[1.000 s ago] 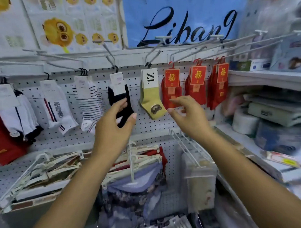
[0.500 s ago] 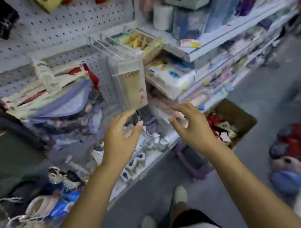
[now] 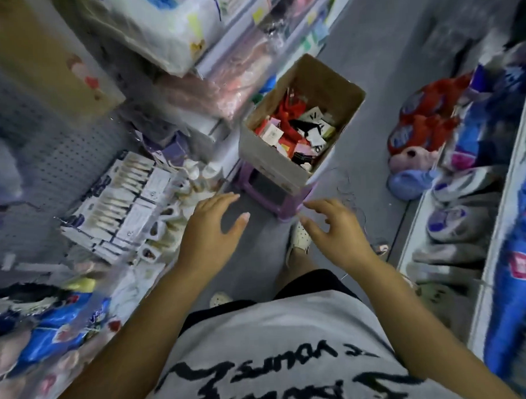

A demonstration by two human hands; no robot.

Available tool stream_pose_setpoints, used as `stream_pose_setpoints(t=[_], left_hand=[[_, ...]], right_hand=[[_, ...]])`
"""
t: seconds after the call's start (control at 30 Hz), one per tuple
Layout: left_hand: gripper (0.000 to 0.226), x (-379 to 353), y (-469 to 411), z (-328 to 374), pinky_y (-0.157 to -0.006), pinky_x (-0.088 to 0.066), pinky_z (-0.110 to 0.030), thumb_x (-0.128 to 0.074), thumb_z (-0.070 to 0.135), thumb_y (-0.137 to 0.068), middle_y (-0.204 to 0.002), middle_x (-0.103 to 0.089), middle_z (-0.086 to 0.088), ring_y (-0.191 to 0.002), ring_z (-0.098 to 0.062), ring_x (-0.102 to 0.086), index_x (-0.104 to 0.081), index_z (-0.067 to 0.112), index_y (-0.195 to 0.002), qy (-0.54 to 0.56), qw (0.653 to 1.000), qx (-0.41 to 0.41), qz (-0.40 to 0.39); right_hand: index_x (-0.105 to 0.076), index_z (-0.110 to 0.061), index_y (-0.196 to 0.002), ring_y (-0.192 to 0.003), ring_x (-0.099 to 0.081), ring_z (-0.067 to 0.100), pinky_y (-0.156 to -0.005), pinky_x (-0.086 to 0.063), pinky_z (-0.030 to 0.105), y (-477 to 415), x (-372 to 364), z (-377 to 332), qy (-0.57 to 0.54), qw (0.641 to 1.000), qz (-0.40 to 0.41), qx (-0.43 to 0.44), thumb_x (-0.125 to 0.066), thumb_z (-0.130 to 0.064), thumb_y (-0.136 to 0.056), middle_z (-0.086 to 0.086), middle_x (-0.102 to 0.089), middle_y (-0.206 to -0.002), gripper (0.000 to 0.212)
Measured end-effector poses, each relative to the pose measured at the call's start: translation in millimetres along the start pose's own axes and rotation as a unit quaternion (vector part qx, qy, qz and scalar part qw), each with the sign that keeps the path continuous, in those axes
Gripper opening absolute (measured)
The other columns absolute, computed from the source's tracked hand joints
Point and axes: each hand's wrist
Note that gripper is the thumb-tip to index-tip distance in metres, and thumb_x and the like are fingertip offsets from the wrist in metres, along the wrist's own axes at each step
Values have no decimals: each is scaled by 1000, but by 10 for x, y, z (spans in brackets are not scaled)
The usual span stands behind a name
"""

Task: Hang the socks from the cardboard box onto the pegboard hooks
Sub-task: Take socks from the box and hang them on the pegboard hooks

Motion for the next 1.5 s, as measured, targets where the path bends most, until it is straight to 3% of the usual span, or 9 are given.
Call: stream_pose_setpoints(t=[0.33, 0.5, 0.73, 0.83, 1.03, 1.17, 1.27, 1.4, 1.5], left_hand=[[49, -810, -1475, 408, -107, -45, -45, -63, 40, -97, -140, -61, -7, -132, -27, -54, -61, 12, -136, -19, 994, 110, -18], [52, -1065, -2248, 412, -107, -42, -36, -66, 34, -97, -145, -55, -5, -132, -21, -51, -52, 12, -142, 42, 967, 241, 73], [49, -1322, -2836, 76, -88, -44, -26, -67, 34, -97, -114, -59, 2, -101, -17, -60, -54, 6, -136, 119, 907, 388, 111], [28, -1444, -2933, -55, -93, -54, -39, -67, 35, -97, -97, -66, 3, -100, -23, -67, -66, 10, -111, 140, 902, 391, 120], [11, -1581, -2897, -219, -89, -60, -51, -66, 20, -98, -69, -68, 15, -83, -18, -70, -67, 18, -87, 237, 882, 376, 156], [10, -1591, -2897, -292, -88, -61, -48, -68, 20, -97, -78, -73, 9, -84, -17, -72, -67, 21, -87, 263, 873, 375, 167], [8, -1623, -2882, -358, -89, -60, -49, -70, 25, -96, -95, -75, -4, -93, -23, -73, -69, 18, -96, 254, 876, 374, 167], [36, -1629, -2859, -267, -75, -50, -12, -73, 32, -93, -94, -66, 7, -86, -5, -63, -63, 13, -122, 196, 878, 375, 224], [37, -1574, -2862, -122, -77, -48, -13, -74, 37, -91, -103, -62, 5, -92, -5, -60, -60, 21, -122, 185, 893, 328, 247]], right_hand=[[-66, -14, -126, -112, -58, 21, -97, -49, 35, -1540, 736, 939, -12, 996, -78, -32, -63, -25, -98, 6, -62, -124, 31], [-66, -14, -126, -101, -65, 16, -87, -54, 24, -2657, 929, 1195, -52, 985, -162, -19, -66, -26, -97, 4, -64, -122, 31], [-66, -7, -120, -101, -65, 16, -85, -50, 23, -3788, 216, 1372, -68, 960, -269, -44, -73, -27, -92, 5, -71, -109, 34], [-63, 0, -120, -104, -65, 23, -83, -49, 17, -3983, -272, 1425, -97, 944, -295, -108, -74, -21, -91, 14, -71, -112, 38], [-61, 5, -120, -112, -62, 26, -99, -46, 34, -4057, -985, 1515, -152, 921, -288, -215, -73, -30, -91, 15, -68, -115, 46], [-63, -5, -90, -72, -52, 16, -65, -45, 24, -4043, -1188, 1510, -192, 902, -292, -254, -72, -23, -93, 12, -57, -80, 20], [-53, -8, -78, -61, -46, 18, -53, -40, 21, -4002, -1200, 1523, -208, 899, -278, -266, -68, -23, -95, 14, -48, -71, 27], [-58, 7, -106, -97, -69, 40, -84, -59, 49, -3914, -924, 1446, -281, 877, -277, -276, -61, -42, -94, 28, -69, -106, 51], [-59, 0, -122, -105, -70, 31, -84, -60, 40, -3759, -456, 1228, -340, 862, -267, -265, -50, -30, -105, 19, -69, -119, 36]])
Point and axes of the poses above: each hand's wrist, its own y-axis away from the middle knuckle, its own x-axis out of the back of the hand, z = x × y
